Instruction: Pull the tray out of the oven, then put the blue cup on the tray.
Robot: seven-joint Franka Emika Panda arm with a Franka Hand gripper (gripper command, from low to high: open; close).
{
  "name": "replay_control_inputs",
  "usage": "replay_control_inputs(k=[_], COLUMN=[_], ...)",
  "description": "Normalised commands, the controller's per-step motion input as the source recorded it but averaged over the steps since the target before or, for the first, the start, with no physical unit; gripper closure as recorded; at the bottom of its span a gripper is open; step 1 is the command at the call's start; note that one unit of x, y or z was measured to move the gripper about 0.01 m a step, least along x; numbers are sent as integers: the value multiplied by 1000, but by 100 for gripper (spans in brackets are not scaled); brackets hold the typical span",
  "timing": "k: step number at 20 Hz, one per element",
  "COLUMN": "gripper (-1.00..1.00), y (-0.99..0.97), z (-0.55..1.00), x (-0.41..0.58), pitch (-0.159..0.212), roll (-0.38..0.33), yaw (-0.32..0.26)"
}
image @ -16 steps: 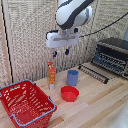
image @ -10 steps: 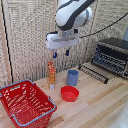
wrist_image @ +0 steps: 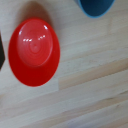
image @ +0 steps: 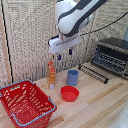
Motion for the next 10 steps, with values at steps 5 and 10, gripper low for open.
replay_control_inputs(k=[5,10], gripper=[-100,-100], y=[-278,-355], z=[0,0], x=[-91,-108], pitch=[-61,-50], roll=[-306,-318], yaw=[156,123])
